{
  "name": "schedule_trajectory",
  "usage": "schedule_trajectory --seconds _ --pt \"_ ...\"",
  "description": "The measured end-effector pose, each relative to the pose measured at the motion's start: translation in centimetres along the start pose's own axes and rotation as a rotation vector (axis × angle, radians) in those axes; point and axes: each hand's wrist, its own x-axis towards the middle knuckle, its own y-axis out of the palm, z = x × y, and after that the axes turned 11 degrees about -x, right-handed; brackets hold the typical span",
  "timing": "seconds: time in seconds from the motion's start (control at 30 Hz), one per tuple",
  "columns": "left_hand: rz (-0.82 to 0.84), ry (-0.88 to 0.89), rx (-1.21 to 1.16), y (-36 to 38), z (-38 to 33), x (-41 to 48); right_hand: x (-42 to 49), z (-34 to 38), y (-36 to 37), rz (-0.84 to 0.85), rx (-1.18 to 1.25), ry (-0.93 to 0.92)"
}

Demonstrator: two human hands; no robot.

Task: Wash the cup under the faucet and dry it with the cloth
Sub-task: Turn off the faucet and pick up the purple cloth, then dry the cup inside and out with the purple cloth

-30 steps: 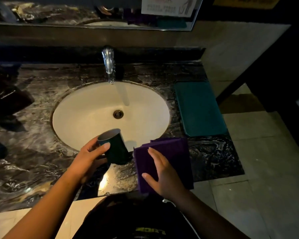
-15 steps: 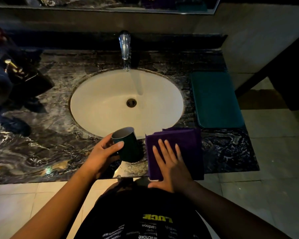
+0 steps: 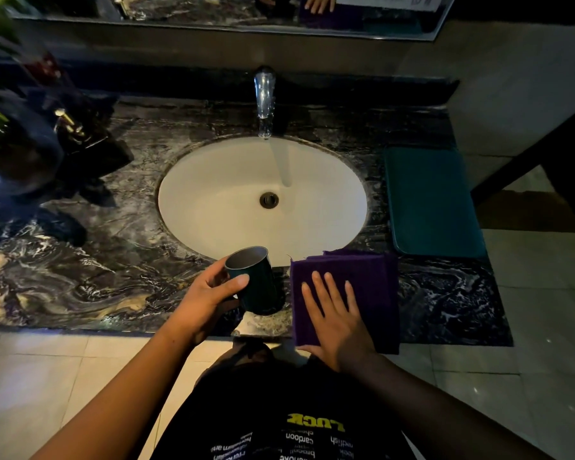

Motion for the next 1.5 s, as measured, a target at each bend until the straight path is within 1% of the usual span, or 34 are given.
schedule_trajectory --seconds 0.1,0.17,0.2,0.23,0.3,0.37,0.43,0.47,0.5,0.53,0.57,0.63,0.77,0.87,0.93,1.0,1.1,1.17,1.23,1.4,1.5 --pt "-0.021 0.004 0.004 0.3 0.1 -0.3 0.0 0.1 0.1 -0.007 0.042 -0.001" --pt "-0.033 0.010 0.002 0.7 0.0 -0.5 -0.1 0.1 -0.5 -0.010 0.163 0.016" --pt "-0.036 0.014 -0.001 0.8 0.0 -0.5 -0.3 0.0 -1.3 -0.069 0.253 0.040" --pt "-0.037 0.019 -0.002 1.0 0.0 -0.5 -0.3 -0.2 -2.0 -0.109 0.390 0.077" --pt "-0.031 0.026 -0.011 1.4 -0.1 -0.5 -0.6 -0.9 -5.0 -0.057 0.755 0.183" --pt "-0.022 0.029 -0.008 1.5 0.0 -0.4 -0.2 -1.8 -5.9 -0.075 1.132 0.378" --pt "-0.013 0.017 0.006 1.7 -0.2 0.0 0.4 -2.8 -6.7 -0.002 1.502 0.614" --pt "-0.005 0.021 0.008 1.9 -0.5 0.2 0.7 -3.3 -6.7 -0.001 1.677 0.697" --pt "0.005 0.030 0.007 2.3 -0.7 0.3 0.9 -3.8 -6.8 -0.024 1.810 0.763" --pt "0.018 0.039 0.003 2.6 -1.1 0.4 1.2 -4.2 -7.1 -0.085 1.914 0.797" --pt "0.035 0.051 0.000 3.1 -1.6 0.6 1.2 -4.8 -8.1 -0.150 1.984 0.803" --pt "0.068 0.069 -0.035 4.0 -2.5 0.8 0.4 -5.6 -11.8 -0.199 2.101 0.825" --pt "0.088 0.103 -0.073 5.6 -4.8 1.2 -0.4 -7.9 -14.9 -0.271 2.469 0.637" --pt "0.081 0.128 -0.102 6.5 -6.8 1.6 -0.7 -8.8 -17.1 -0.390 2.527 0.563" --pt "0.087 0.145 -0.130 7.0 -7.9 2.0 -0.7 -9.2 -18.0 -0.480 2.555 0.469" --pt "0.101 0.159 -0.140 7.3 -8.9 2.1 -0.3 -8.9 -17.9 -0.455 2.587 0.427" --pt "0.115 0.159 -0.140 7.4 -9.4 2.3 0.3 -7.3 -16.6 -0.305 2.681 0.466" --pt "0.121 0.149 -0.154 7.2 -9.4 2.3 0.5 -6.8 -16.0 -0.259 2.747 0.487" --pt "0.119 0.129 -0.175 7.1 -9.2 2.2 0.6 -6.6 -16.0 -0.262 2.742 0.506" --pt "0.083 0.113 -0.259 7.2 -9.4 2.1 0.7 -6.6 -18.1 -0.294 2.688 0.395" --pt "0.037 0.105 -0.277 7.7 -9.7 2.2 1.0 -6.5 -19.5 -0.391 2.658 0.377"
